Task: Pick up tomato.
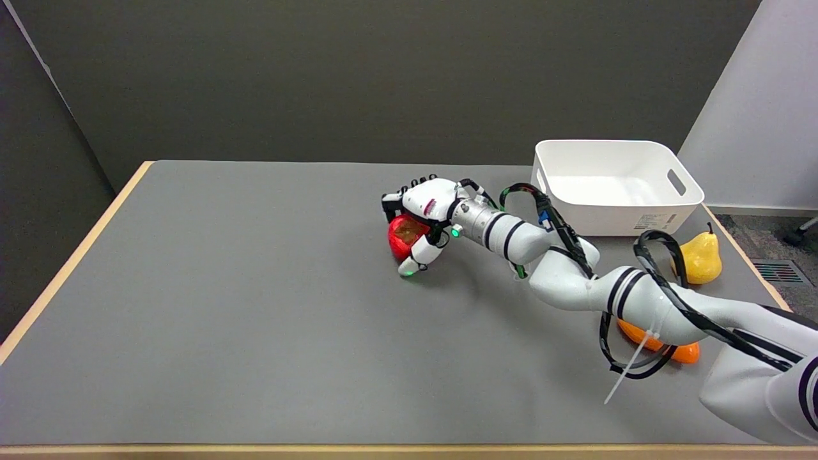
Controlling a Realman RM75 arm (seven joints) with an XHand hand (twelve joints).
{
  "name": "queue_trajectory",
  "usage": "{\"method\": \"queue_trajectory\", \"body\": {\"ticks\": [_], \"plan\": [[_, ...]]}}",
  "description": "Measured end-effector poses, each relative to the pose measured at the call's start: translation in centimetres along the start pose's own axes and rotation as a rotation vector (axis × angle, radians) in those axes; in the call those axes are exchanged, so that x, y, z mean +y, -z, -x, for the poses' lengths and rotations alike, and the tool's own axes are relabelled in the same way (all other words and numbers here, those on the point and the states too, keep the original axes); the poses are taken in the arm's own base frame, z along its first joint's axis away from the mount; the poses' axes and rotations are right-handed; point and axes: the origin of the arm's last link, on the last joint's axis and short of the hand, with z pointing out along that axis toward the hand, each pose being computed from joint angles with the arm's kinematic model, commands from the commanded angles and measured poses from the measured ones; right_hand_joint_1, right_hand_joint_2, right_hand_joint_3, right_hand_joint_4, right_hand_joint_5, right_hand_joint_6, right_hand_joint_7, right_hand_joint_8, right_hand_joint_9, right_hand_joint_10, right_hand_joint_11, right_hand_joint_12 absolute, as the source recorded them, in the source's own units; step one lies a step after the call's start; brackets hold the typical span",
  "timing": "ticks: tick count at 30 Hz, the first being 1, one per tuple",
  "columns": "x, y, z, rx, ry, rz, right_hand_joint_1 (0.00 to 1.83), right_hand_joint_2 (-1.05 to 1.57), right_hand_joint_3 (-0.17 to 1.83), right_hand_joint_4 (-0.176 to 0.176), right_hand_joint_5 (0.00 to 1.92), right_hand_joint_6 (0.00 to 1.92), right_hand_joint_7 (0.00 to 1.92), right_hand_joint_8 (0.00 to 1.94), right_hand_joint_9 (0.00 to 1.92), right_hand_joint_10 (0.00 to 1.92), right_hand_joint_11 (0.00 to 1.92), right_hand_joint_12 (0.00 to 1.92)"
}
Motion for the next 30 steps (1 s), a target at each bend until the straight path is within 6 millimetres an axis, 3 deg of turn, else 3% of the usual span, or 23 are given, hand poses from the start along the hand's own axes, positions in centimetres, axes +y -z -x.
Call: {"method": "queue_trajectory", "body": {"ticks": [6,13,25,27,29,30], "plan": [[0.0,0.3,-0.5,0.025,0.008,-0.012,1.34,1.09,0.31,-0.129,0.60,1.50,0.81,1.33,0.79,1.52,0.84,1.92],[0.1,0.9,-2.4,0.099,0.003,-0.033,1.34,1.06,0.33,-0.132,0.61,1.49,0.83,1.31,0.80,1.49,0.86,1.92],[1.8,3.7,-8.8,0.326,0.064,-0.016,1.33,1.04,0.36,-0.121,0.63,1.48,0.84,1.28,0.83,1.46,0.85,1.92],[2.6,4.5,-10.1,0.369,0.105,0.014,1.16,1.04,0.43,-0.038,0.64,1.54,0.86,1.34,0.86,1.43,0.86,1.92],[3.5,5.3,-11.2,0.404,0.142,0.049,1.17,1.04,0.43,-0.038,0.64,1.54,0.86,1.34,0.86,1.43,0.85,1.92],[3.9,5.7,-11.6,0.414,0.157,0.064,1.25,1.04,0.40,-0.078,0.63,1.52,0.85,1.31,0.84,1.44,0.84,1.92]]}}
